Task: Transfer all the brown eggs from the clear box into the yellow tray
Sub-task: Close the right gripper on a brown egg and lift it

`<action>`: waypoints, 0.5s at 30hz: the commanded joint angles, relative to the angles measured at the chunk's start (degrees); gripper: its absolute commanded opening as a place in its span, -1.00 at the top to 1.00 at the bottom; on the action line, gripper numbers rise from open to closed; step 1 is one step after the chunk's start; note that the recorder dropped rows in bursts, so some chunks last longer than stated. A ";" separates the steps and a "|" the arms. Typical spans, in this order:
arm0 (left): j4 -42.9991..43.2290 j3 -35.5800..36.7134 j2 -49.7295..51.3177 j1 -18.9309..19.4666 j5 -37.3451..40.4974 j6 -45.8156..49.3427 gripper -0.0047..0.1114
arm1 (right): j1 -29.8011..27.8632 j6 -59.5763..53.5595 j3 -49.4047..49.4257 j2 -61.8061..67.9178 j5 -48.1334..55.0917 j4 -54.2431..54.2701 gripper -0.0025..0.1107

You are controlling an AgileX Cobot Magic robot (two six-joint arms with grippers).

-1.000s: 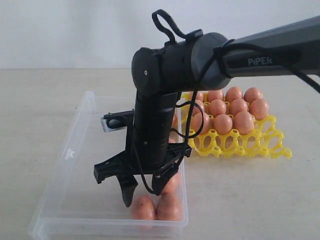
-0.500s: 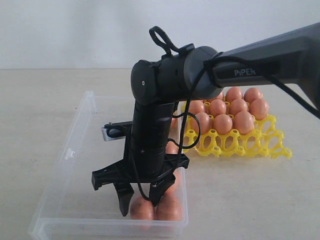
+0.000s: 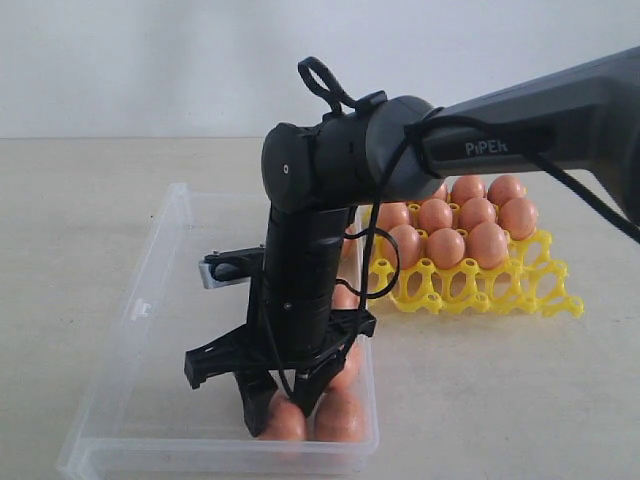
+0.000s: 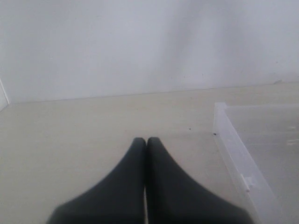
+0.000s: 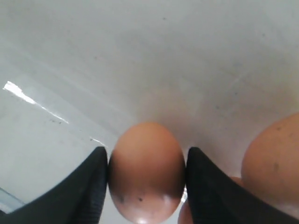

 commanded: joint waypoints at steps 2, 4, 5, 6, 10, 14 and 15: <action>-0.16 0.17 -0.03 -0.11 1.66 0.02 0.99 | -0.07 -8.63 -1.12 -0.06 -8.85 -0.10 0.96; -0.39 0.17 -0.03 -0.11 2.05 0.02 0.99 | -0.07 -8.88 -2.17 -0.06 -13.57 -0.02 0.96; -0.39 0.17 -0.03 -0.11 2.54 0.02 0.99 | -0.07 -8.88 -2.85 -0.17 -16.46 0.25 0.96; -0.39 0.17 -0.03 -0.11 2.93 0.02 0.99 | -0.07 -8.88 -3.08 -0.30 -19.73 0.46 0.96; -0.39 0.17 -0.03 -0.11 3.73 0.02 0.99 | -0.07 -7.33 -2.94 -0.59 -32.41 1.01 0.96; -2.25 0.17 -0.03 -0.11 5.06 0.02 0.99 | -0.07 -6.96 -2.94 -0.26 -38.34 1.12 0.96; -3.42 0.17 -0.03 -0.11 5.38 0.02 0.99 | -0.07 -7.38 -2.94 -0.26 -38.75 0.98 0.96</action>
